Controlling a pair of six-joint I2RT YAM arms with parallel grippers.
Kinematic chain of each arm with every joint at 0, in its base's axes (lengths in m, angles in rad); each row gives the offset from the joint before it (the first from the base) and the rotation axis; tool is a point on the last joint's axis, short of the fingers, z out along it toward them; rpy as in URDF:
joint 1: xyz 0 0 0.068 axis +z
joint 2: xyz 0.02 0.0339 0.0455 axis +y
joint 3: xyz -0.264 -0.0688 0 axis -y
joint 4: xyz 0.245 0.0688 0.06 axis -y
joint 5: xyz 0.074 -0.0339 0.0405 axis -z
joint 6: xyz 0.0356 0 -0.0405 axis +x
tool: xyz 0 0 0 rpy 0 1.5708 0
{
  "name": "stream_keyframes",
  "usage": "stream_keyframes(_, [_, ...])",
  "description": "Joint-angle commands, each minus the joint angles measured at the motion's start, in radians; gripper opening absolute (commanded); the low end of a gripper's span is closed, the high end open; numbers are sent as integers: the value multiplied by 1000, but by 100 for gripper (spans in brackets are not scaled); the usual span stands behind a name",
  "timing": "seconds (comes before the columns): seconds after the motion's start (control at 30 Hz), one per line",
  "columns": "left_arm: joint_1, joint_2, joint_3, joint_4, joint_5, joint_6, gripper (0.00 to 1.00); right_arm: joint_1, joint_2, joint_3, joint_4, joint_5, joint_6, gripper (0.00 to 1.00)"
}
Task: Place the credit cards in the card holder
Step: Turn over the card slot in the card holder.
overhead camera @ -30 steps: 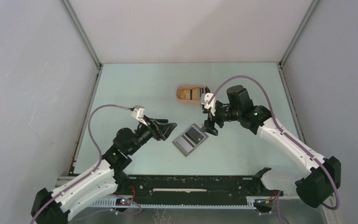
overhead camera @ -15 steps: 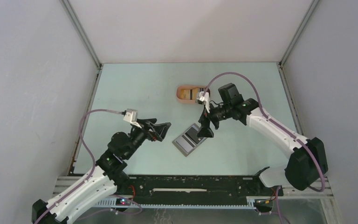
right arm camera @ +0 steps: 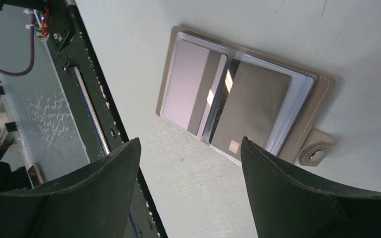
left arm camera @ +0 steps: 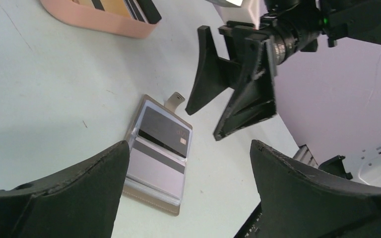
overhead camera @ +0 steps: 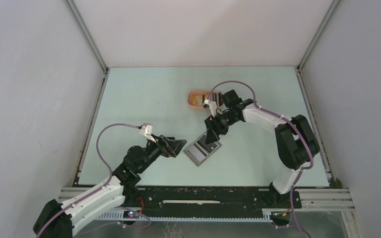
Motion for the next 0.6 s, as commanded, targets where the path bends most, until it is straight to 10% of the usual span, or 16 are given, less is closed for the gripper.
stream_keyframes(0.0, [-3, 48, -32, 159, 54, -71, 95, -9, 67, 62, -42, 20, 59, 81])
stream_keyframes(0.57, [-2, 206, -38, 283, 102, -117, 93, -31, 169, 100, -91, 83, 60, 73])
